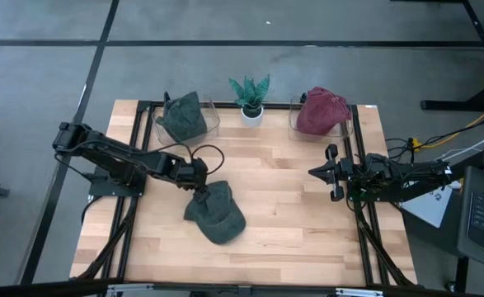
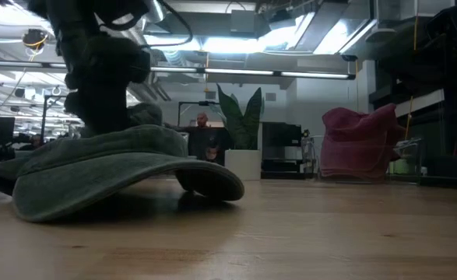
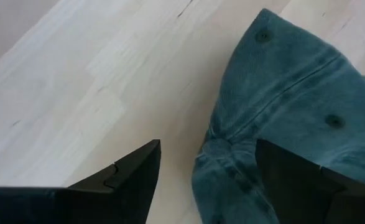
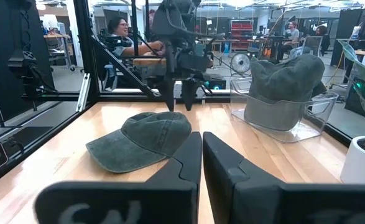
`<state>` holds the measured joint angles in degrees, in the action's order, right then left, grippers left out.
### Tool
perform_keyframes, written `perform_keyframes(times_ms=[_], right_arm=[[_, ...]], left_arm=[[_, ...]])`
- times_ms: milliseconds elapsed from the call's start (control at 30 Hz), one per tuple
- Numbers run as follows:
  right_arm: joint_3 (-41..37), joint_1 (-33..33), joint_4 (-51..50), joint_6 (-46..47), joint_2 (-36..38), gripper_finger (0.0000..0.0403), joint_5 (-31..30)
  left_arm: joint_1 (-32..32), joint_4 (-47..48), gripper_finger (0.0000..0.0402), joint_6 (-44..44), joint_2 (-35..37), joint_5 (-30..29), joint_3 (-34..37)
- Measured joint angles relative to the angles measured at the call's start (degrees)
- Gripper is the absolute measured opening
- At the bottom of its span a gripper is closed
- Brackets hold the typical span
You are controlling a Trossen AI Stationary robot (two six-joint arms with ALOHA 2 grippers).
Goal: Pick & Place hat
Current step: Put the black cap into the left transparent bin
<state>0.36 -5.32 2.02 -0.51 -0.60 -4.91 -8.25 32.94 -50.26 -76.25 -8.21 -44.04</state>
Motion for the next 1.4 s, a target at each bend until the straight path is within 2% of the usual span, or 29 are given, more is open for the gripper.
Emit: perform_keyframes(times_ms=[433, 667, 1067, 1233, 1400], right_arm=[[0.0, 0.0, 0.0, 0.0, 0.0, 0.0016, 0.0], [0.0, 0.0, 0.0, 0.0, 0.0, 0.0016, 0.0], [0.0, 0.0, 0.0, 0.0, 0.0, 0.0016, 0.0], [0.0, 0.0, 0.0, 0.0, 0.0, 0.0016, 0.0], [0.0, 0.0, 0.0, 0.0, 0.0, 0.0016, 0.0]], left_arm=[[0.0, -13.8, 0.0265, 0.0, 0.0, -0.6, 8.2], [0.0, -25.9, 0.0265, -0.2, -0.3, 2.7, 14.0], [0.1, -35.9, 0.0263, -0.1, -7.2, 2.6, 16.2], [0.1, -39.6, 0.0231, 0.1, -10.1, 1.9, 16.2], [0.1, -40.6, 0.0166, 0.1, -11.2, 0.8, 16.1]])
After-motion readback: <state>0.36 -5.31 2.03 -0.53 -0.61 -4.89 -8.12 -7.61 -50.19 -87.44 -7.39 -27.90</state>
